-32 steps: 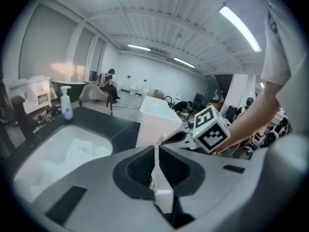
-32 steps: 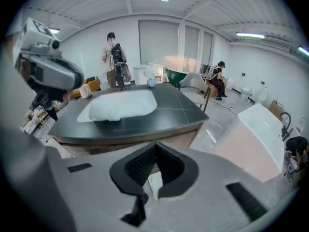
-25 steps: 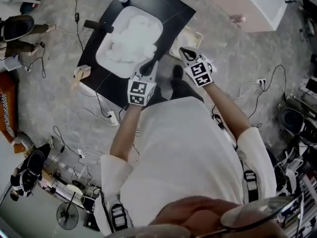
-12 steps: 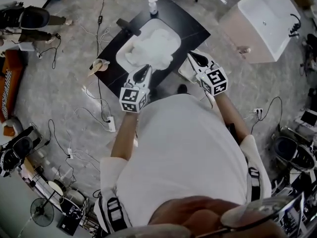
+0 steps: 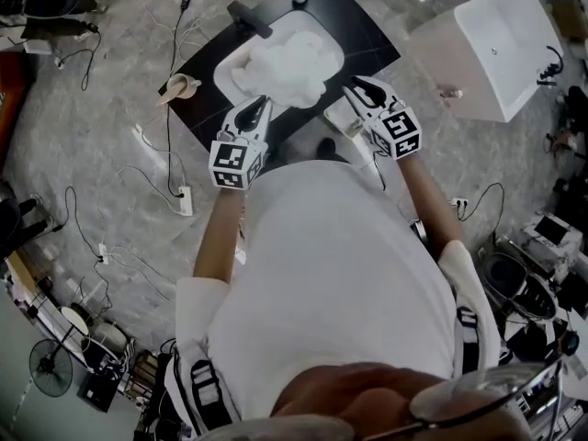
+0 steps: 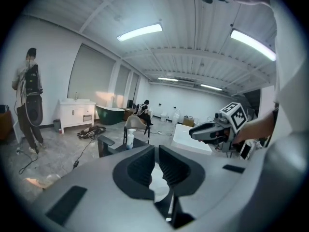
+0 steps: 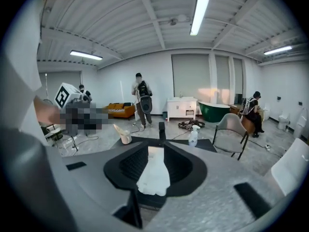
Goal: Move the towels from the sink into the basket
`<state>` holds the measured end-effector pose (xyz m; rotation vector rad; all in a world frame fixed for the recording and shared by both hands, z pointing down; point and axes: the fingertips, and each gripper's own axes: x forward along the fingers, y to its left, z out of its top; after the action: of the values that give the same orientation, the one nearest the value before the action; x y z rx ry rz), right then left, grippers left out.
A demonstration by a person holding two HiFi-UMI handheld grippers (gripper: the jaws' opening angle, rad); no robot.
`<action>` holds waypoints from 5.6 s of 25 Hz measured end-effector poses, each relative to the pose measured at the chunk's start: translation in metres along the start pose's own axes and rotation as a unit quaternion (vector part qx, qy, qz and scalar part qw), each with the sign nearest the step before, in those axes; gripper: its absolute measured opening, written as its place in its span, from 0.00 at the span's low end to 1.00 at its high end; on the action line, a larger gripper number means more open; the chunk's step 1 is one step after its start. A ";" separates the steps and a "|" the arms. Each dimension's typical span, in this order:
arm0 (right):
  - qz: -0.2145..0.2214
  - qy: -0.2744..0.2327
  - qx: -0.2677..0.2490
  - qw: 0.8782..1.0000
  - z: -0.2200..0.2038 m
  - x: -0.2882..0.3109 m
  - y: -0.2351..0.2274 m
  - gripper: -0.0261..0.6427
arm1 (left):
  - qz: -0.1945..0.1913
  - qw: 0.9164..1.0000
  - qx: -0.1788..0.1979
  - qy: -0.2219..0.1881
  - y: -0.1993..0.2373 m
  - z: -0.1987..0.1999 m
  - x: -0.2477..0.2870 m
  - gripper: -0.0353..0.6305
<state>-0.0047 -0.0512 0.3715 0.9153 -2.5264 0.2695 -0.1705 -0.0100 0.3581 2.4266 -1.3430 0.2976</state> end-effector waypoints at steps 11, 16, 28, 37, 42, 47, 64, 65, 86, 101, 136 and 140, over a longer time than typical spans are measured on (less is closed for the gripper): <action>0.127 0.206 -0.092 0.966 -0.134 0.126 0.038 0.63 | -0.009 0.999 -0.025 0.040 0.028 -0.051 -0.002 0.10; 0.131 0.301 -0.103 0.939 -0.214 0.174 0.026 0.78 | -0.012 0.997 -0.042 0.058 0.039 -0.076 0.000 0.10; 0.099 0.403 -0.100 0.904 -0.281 0.261 -0.008 0.81 | 0.006 0.994 -0.068 0.081 0.093 -0.122 0.007 0.10; 0.140 0.529 -0.069 0.834 -0.321 0.294 0.014 0.43 | 0.002 0.990 -0.092 0.110 0.123 -0.139 0.018 0.10; 0.120 0.518 -0.084 0.843 -0.295 0.276 0.004 0.22 | -0.011 0.991 -0.081 0.110 0.116 -0.131 0.019 0.10; 0.100 0.444 -0.075 0.887 -0.247 0.260 0.000 0.20 | -0.013 0.993 -0.067 0.099 0.112 -0.123 0.020 0.10; 0.003 0.197 -0.103 0.975 -0.040 0.166 -0.008 0.19 | -0.015 0.997 -0.043 0.059 0.053 -0.076 -0.004 0.10; -0.003 0.183 -0.099 0.978 -0.028 0.158 -0.011 0.19 | -0.017 0.997 -0.040 0.056 0.051 -0.072 -0.005 0.10; -0.139 -0.071 -0.060 0.986 0.172 -0.067 -0.085 0.19 | -0.078 0.997 0.008 0.019 -0.020 0.019 0.042 0.10; -0.275 -0.071 0.002 0.959 0.094 -0.240 -0.150 0.19 | -0.214 0.973 0.055 0.062 -0.163 0.007 0.116 0.10; -0.239 0.102 0.196 0.946 -0.365 -0.065 -0.210 0.21 | -0.253 0.948 0.074 0.177 -0.232 -0.205 0.240 0.10; -0.231 0.151 0.249 0.928 -0.455 0.006 -0.213 0.21 | -0.240 0.949 0.054 0.198 -0.215 -0.267 0.274 0.10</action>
<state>0.2817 -0.0705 0.7837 1.4948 -1.9123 0.8508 0.1531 -0.0105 0.6541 2.5059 -0.5595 0.6927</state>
